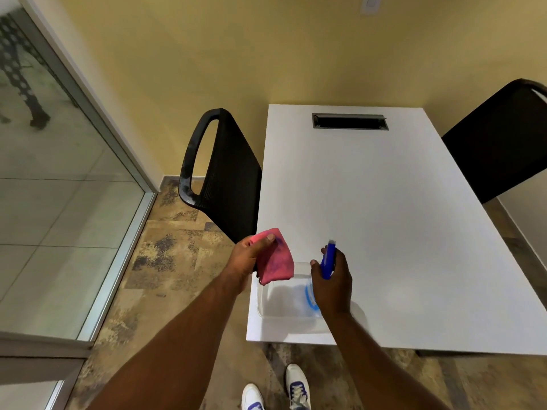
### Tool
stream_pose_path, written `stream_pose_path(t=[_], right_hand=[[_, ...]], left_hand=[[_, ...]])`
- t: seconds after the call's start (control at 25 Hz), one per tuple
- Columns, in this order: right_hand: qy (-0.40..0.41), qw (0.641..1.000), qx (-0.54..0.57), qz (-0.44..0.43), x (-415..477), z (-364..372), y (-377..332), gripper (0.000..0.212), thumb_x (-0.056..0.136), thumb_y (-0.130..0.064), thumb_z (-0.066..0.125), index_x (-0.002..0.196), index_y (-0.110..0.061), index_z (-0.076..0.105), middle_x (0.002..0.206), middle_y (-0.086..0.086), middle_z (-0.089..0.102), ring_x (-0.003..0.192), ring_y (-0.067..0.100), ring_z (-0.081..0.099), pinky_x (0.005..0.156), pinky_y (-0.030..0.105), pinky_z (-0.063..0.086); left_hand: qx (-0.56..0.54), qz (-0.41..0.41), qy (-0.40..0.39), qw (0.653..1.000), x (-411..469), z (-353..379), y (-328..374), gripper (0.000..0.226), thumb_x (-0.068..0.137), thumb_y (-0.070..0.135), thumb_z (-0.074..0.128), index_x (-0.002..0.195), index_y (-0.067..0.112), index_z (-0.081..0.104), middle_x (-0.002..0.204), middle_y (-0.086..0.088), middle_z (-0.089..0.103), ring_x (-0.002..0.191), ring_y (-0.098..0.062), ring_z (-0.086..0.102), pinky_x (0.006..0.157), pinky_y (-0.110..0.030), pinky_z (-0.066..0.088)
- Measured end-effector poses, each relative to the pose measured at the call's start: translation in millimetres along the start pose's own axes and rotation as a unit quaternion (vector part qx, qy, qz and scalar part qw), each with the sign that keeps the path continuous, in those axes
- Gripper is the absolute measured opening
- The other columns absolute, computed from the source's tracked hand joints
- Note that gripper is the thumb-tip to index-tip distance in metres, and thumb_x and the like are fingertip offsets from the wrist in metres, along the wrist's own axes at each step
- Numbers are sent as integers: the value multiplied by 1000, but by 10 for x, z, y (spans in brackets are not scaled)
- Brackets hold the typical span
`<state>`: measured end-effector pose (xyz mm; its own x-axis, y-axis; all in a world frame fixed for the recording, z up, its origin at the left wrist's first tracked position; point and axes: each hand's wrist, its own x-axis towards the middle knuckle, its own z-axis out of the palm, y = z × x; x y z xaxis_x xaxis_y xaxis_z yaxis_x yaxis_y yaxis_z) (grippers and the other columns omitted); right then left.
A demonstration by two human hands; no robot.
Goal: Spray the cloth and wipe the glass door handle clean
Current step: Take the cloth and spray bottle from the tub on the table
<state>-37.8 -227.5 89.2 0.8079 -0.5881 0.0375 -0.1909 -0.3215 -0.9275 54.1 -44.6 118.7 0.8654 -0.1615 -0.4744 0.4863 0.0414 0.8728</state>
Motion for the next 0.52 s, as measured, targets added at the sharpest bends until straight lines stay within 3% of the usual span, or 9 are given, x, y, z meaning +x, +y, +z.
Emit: stream_pose_path(t=[0.16,0.24,0.36,0.52], right_hand=[[-21,996,-9,-82,105,64,-214,39,92,-16,75,128,-8,63,119,4,72,105,24,68,89,21,52],[-26,991,0,-129,176,95,-429,38,91,-32,70,123,-10,66,112,1,74,96,20,70,86,24,54],[-40,974,20,-222,311,160,-865,29,89,-39,64,111,-20,67,97,-2,75,83,11,67,82,9,48],[-61,943,37,-324,439,315,-1587,26,88,-41,65,98,-16,65,82,0,69,69,11,59,72,4,43]], left_hand=[[12,11,17,1000,-20,-44,174,54,77,56,79,119,23,71,110,-2,78,104,-28,71,90,-47,59],[18,34,21,999,-43,-80,345,57,77,57,77,122,23,72,113,-3,78,107,-28,71,87,-44,61],[16,73,33,997,-109,-169,748,63,73,61,76,124,24,71,116,-3,76,108,-27,71,84,-41,61],[12,130,58,990,-232,-365,1454,33,87,55,71,111,33,76,109,0,77,105,-22,71,77,-36,57]])
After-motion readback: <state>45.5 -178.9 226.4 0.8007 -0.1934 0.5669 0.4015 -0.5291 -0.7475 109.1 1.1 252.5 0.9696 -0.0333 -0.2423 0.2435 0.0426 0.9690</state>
